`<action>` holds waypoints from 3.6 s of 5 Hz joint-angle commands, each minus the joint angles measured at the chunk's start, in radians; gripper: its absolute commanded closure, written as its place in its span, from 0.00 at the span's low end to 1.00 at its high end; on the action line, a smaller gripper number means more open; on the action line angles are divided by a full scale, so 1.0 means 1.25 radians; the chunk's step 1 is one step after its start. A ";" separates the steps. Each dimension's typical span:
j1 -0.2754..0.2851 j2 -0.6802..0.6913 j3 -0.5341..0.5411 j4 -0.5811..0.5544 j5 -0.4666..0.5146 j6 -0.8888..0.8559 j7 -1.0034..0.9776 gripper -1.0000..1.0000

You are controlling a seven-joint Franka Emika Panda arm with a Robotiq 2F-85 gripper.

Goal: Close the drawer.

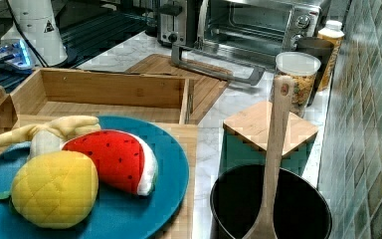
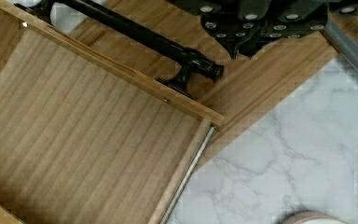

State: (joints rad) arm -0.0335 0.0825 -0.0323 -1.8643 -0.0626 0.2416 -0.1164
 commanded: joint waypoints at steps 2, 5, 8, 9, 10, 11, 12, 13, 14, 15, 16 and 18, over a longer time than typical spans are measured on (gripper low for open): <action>-0.005 -0.042 0.007 -0.132 0.117 0.102 -0.355 1.00; -0.001 -0.049 0.048 -0.258 0.082 0.240 -0.463 1.00; 0.015 -0.079 0.038 -0.373 0.078 0.309 -0.614 1.00; 0.008 -0.091 0.030 -0.404 0.067 0.321 -0.670 1.00; 0.006 -0.123 0.025 -0.435 0.054 0.306 -0.691 1.00; 0.004 -0.150 0.023 -0.470 0.044 0.305 -0.701 1.00; 0.004 -0.154 0.022 -0.521 0.042 0.355 -0.716 1.00; 0.001 -0.142 0.016 -0.541 0.040 0.380 -0.734 1.00; -0.006 -0.145 0.005 -0.560 0.034 0.367 -0.756 1.00; -0.021 -0.179 -0.006 -0.583 0.014 0.348 -0.783 1.00; -0.040 -0.186 -0.015 -0.600 0.007 0.368 -0.820 1.00; -0.061 -0.135 -0.045 -0.625 -0.021 0.475 -0.870 1.00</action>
State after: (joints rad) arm -0.0648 -0.1098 -0.0265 -2.6367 -0.0487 0.8188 -1.0869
